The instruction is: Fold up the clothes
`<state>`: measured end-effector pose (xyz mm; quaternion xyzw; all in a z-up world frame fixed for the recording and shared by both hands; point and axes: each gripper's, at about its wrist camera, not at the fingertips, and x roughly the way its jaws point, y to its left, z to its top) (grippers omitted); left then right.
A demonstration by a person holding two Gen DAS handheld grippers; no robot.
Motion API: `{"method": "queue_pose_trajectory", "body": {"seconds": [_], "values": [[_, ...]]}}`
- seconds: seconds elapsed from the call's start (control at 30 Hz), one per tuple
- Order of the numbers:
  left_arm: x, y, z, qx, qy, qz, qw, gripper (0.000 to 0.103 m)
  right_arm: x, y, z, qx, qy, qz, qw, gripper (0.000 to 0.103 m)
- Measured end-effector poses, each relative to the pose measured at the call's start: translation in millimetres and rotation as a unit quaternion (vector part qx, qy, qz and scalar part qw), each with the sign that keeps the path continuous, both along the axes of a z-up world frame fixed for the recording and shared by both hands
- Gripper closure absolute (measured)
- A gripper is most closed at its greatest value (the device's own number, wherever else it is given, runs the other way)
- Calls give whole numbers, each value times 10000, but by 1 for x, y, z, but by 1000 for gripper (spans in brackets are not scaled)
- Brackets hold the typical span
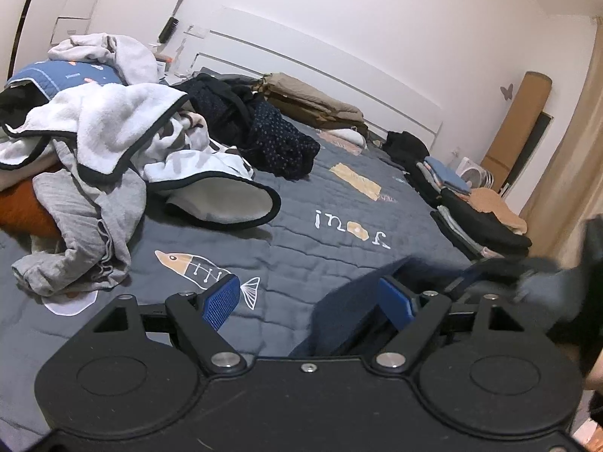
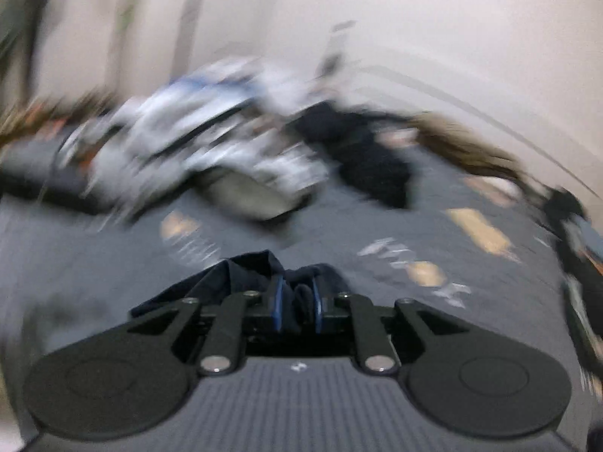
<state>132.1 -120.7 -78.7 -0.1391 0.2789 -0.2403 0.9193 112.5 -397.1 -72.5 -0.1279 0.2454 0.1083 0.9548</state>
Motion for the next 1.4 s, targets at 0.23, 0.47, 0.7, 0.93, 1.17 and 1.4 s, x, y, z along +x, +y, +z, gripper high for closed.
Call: {"method": "queue_pose_trajectory", "body": {"seconds": [0.23, 0.47, 0.7, 0.93, 1.17, 1.4], "values": [[-3, -19, -7, 309, 8, -293, 9991, 24, -82, -143, 43, 1794, -900, -2170, 9553, 90], [-13, -47, -16, 627, 30, -750, 9952, 24, -168, -240, 8, 1673, -77, -3730, 9126, 89], [-29, -87, -32, 997, 74, -1399, 9851, 23, -241, -275, -25, 2360, 795, -4006, 8817, 82], [-50, -124, -50, 1339, -42, -1947, 9717, 22, -228, -228, 17, 2618, -267, -2937, 9189, 37], [-61, -148, -71, 1588, -225, -1972, 9672, 23, -135, -162, -4, 2299, 31, -1482, 9619, 35], [-56, -162, -95, 1895, -138, -2150, 9579, 73, -118, -134, -27, 1854, 162, -1146, 9758, 35]]}}
